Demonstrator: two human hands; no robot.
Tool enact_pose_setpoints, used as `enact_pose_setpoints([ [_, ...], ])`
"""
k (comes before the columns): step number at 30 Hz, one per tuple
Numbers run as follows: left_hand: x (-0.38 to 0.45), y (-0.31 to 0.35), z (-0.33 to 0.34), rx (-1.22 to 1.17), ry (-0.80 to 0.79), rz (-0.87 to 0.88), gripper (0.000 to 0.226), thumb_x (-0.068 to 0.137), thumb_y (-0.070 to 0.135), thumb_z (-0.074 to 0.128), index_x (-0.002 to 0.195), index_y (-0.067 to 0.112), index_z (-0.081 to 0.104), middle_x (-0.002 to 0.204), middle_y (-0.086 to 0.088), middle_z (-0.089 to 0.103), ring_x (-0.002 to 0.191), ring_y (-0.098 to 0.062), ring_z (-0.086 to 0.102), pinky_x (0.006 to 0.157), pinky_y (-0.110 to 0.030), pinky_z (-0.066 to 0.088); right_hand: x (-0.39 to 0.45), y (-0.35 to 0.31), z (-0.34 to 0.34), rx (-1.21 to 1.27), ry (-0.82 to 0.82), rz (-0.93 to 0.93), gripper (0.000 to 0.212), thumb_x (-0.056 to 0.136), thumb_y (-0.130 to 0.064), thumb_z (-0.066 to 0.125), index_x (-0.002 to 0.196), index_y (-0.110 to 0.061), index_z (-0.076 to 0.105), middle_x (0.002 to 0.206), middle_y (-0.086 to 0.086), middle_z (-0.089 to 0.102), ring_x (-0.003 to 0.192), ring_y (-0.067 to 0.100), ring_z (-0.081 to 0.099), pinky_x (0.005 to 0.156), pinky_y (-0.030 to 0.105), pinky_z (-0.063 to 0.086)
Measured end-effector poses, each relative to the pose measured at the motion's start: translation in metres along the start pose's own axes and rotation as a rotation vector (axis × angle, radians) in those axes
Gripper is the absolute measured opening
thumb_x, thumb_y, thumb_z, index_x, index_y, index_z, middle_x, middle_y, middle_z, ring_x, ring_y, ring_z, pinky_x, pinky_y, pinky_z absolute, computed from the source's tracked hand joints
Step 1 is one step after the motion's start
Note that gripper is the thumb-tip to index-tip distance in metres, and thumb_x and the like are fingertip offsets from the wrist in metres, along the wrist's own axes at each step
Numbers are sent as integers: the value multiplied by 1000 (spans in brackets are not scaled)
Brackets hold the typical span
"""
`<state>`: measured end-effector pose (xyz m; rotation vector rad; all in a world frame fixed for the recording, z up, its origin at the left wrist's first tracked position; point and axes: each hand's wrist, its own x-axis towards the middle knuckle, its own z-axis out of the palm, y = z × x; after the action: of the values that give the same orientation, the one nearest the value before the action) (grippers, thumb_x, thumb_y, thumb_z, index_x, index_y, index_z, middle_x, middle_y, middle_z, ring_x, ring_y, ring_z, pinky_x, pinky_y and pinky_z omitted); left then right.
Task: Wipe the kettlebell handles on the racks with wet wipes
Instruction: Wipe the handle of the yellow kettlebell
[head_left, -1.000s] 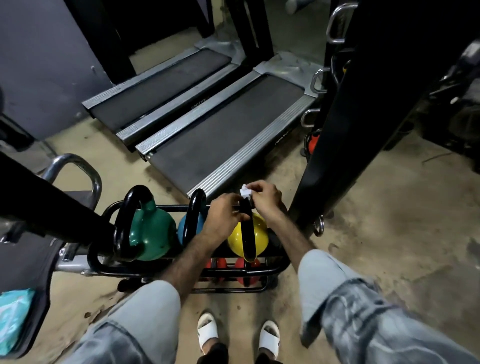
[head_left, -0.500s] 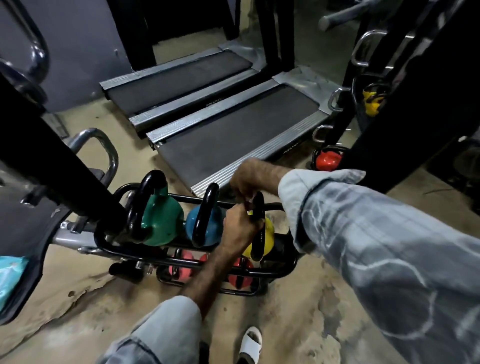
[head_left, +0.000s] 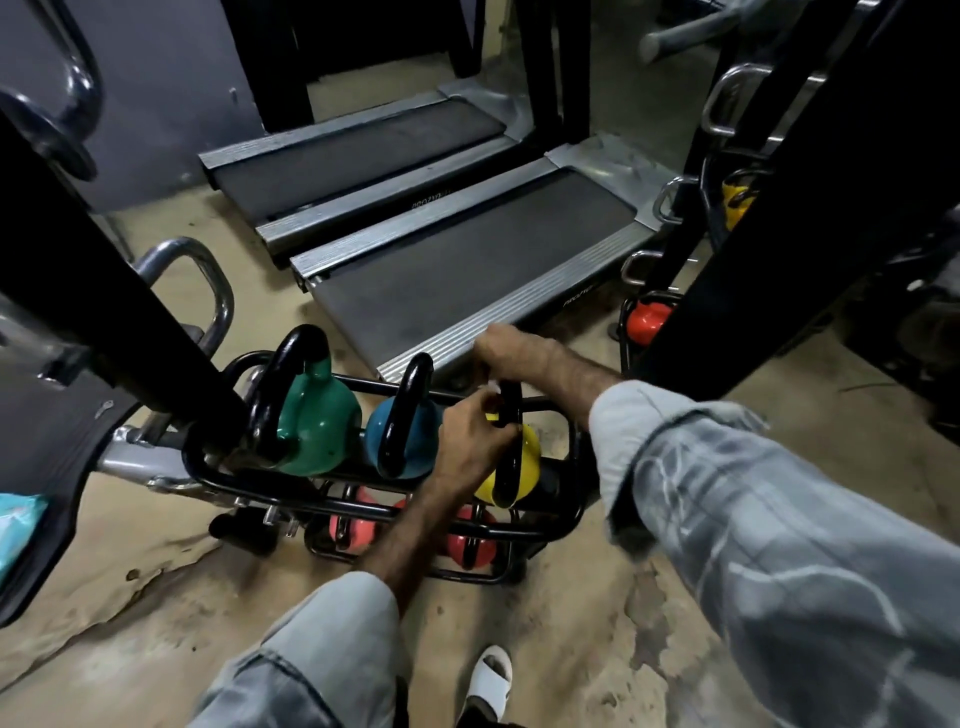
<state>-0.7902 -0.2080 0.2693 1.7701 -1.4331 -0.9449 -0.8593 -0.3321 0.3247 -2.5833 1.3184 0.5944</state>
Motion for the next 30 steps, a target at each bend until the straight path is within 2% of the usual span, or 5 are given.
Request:
enact_pose_setpoints([
  [9,-2,-4,2,30,12,25,32,75,28,77,104,17,69,94,5,73,84,-6,68,79,-22,54,-38,9,51,586,432,287,23,79,-3,62,94,-14,76,102,10,72,97,26,67,87,35,54],
  [13,-8,-7,0,93,-5,91,28,75,20,75,103,20,72,95,1,75,89,-12,69,82,-25,53,-66,-2,83,778,603,375,27,81,0,65,102,-14,74,101,11,70,93,23,66,74,13,42],
  [20,0,-28,-13,70,-177,194,37,78,0,66,112,13,70,109,-5,72,103,-17,66,94,-31,51,-112,-57,130,1042,779,640,23,81,4,63,98,-8,73,95,6,74,88,16,66,67,0,37],
  [27,-46,-66,-61,-222,-231,202,30,81,14,57,108,21,69,104,4,72,96,-9,68,87,-37,56,-156,-141,146,1596,1022,722,15,89,1,64,98,-10,68,88,0,69,71,-5,63,71,11,50],
  [30,-100,-108,-100,-234,-207,191,24,89,15,56,109,21,68,106,9,70,102,-4,64,94,-30,52,-161,-199,162,1945,943,656,13,91,0,62,99,-9,65,92,4,69,81,9,67,78,26,57],
])
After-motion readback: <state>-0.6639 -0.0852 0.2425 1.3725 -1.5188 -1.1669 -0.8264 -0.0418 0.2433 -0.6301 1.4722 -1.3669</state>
